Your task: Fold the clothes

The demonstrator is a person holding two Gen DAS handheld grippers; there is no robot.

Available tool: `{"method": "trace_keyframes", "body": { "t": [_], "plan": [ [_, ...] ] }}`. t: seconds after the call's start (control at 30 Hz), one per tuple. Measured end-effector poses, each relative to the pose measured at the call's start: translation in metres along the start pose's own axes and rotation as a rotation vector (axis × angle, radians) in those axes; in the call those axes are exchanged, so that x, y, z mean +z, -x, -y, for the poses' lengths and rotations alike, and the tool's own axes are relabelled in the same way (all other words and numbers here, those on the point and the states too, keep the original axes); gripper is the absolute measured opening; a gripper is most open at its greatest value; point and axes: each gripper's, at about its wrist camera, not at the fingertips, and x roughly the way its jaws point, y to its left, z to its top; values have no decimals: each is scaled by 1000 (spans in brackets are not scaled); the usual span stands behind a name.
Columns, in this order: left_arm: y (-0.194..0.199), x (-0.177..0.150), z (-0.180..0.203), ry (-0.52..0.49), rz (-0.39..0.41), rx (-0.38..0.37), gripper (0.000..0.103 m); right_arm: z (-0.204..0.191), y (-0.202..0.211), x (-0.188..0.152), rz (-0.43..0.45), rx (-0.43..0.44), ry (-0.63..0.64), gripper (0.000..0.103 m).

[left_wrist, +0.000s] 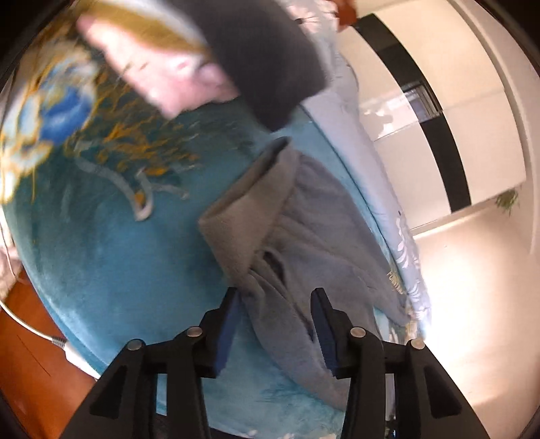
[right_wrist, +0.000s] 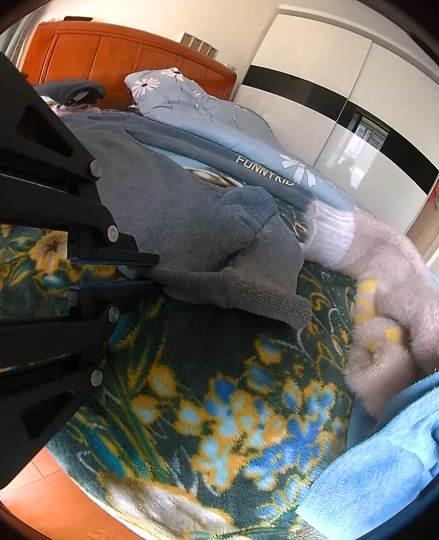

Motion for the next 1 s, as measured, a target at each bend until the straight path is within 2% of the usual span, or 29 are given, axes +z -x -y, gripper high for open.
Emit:
{"method": "trace_keyframes", "body": {
  "t": [0.07,0.13,0.17,0.2,0.23,0.3,0.37,0.43,0.5,0.6,0.67,0.8,1.0],
  "plan": [
    [8,-3,16,-57,24,89,48,1,1,0,-6,6,-4,9],
    [25,2,17,-85,101,162,48,4,3,0,-11,19,-7,9],
    [28,0,22,-94,127,154,48,5,2,-1,-12,24,-10,9],
    [28,0,25,-101,113,111,52,6,2,-1,-13,29,-17,9],
    [28,-1,29,-109,97,68,60,7,1,-2,-13,33,-23,9],
    [14,-3,37,-147,15,18,63,7,-1,-1,-11,34,-35,9],
    [-13,-8,44,-179,-54,88,63,5,0,-2,-14,31,-32,9],
    [-25,-5,35,-160,-102,126,63,4,1,-2,-18,30,-27,9],
    [-36,-14,24,-114,-139,76,63,6,3,-2,-24,36,-26,9],
    [-49,-19,26,-127,-176,53,63,8,4,-2,-31,44,-31,9],
    [-51,-20,28,-135,-179,68,63,8,3,-2,-31,44,-37,9],
    [-31,-15,39,-159,-105,112,63,7,4,-2,-34,43,-29,9],
    [-31,-12,41,-180,-126,70,63,11,3,-2,-43,62,-34,9]
  ]
}}
